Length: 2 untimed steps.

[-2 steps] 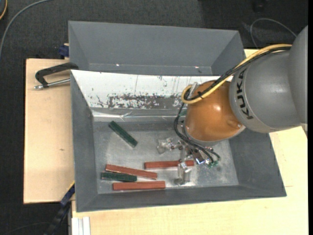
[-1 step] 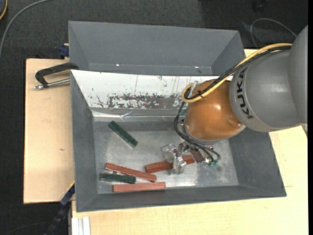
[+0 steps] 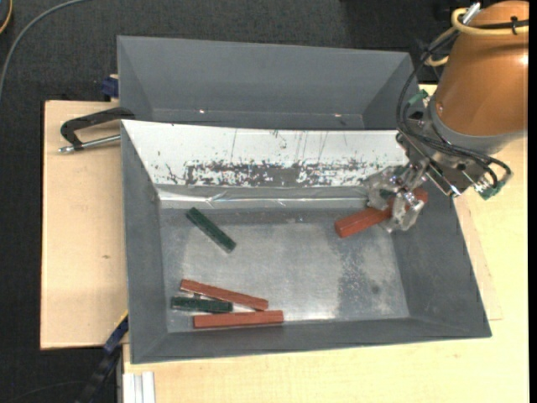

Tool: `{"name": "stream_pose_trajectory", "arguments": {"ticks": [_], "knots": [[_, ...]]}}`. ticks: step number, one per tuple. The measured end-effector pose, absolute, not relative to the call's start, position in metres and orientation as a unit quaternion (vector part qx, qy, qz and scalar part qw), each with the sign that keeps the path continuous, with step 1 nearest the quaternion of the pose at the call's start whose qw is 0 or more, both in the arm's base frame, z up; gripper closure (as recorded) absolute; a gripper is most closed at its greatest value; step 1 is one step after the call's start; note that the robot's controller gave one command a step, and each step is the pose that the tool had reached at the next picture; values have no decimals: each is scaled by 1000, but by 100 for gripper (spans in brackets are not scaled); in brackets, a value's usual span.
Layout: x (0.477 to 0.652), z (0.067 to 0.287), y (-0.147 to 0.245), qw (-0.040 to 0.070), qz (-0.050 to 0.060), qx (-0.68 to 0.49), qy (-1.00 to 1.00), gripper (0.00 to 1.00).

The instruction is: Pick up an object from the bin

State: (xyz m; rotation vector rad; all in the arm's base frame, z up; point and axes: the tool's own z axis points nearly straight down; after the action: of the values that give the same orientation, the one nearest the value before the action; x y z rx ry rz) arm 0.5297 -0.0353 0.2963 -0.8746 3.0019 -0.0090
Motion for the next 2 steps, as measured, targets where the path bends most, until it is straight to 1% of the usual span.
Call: {"name": "stream_pose_trajectory", "arguments": {"ticks": [1,2], "knots": [[528,292,-33,3,0,-281,960,0],[527,153,-12,1,1,-317,948,0]]}}
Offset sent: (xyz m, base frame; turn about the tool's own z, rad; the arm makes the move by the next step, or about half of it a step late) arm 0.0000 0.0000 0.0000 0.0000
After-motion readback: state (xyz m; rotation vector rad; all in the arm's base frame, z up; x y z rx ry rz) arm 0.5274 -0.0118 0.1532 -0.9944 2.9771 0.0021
